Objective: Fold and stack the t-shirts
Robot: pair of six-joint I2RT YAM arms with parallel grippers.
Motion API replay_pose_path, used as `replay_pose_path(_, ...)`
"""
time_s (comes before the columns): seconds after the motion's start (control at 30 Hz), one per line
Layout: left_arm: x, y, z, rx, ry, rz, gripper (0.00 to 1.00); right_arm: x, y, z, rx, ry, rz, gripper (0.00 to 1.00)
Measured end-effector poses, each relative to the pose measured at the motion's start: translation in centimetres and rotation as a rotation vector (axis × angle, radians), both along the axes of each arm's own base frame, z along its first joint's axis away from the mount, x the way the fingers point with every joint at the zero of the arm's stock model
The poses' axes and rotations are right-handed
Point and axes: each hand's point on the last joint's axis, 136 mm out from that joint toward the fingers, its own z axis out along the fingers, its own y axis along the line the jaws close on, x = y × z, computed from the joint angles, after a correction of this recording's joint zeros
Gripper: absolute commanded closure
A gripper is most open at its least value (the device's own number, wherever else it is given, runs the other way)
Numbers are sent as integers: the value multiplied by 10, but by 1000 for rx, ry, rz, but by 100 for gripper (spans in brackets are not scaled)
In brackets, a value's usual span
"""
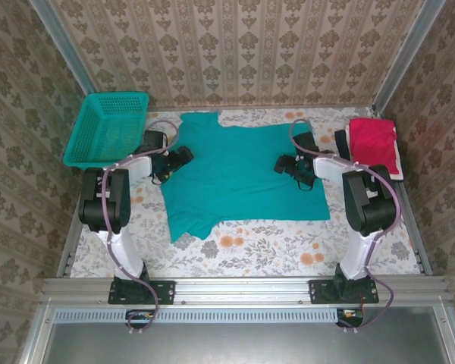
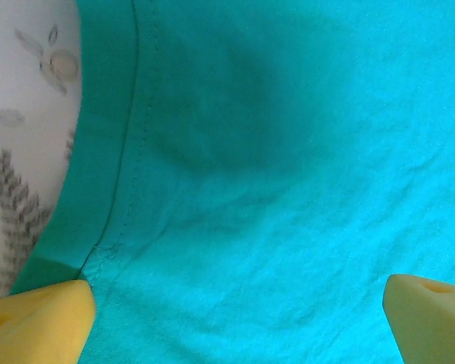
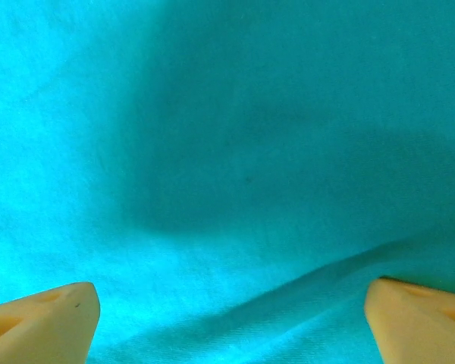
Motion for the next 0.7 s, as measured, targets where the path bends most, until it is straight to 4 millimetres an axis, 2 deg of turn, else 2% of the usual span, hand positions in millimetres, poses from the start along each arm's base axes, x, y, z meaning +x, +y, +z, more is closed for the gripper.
replay_pose_path(0.13,21,1,3,-3,-20,10,0,28,-3,0,16,-11,-10,8)
replay_pose_path(0.23,33,0,4,-3,-26,12,0,41,-3,2,34,-19,-5,7)
replay_pose_path(0.33,41,1,6,-2,-28,14,0,45,0,5,54,-24,8,7)
replay_pose_path(0.43,40,2,7,2,-21,16,0,44,3,8,71,-29,20,7)
replay_pose_path(0.53,32,3,15,10,-25,15,0,34,4,24,85,-55,28,7)
replay_pose_path(0.6,17,4,31,22,-51,15,0,21,5,43,93,-99,37,7)
replay_pose_path(0.7,-16,2,69,41,-124,10,0,-3,13,73,108,-169,62,7)
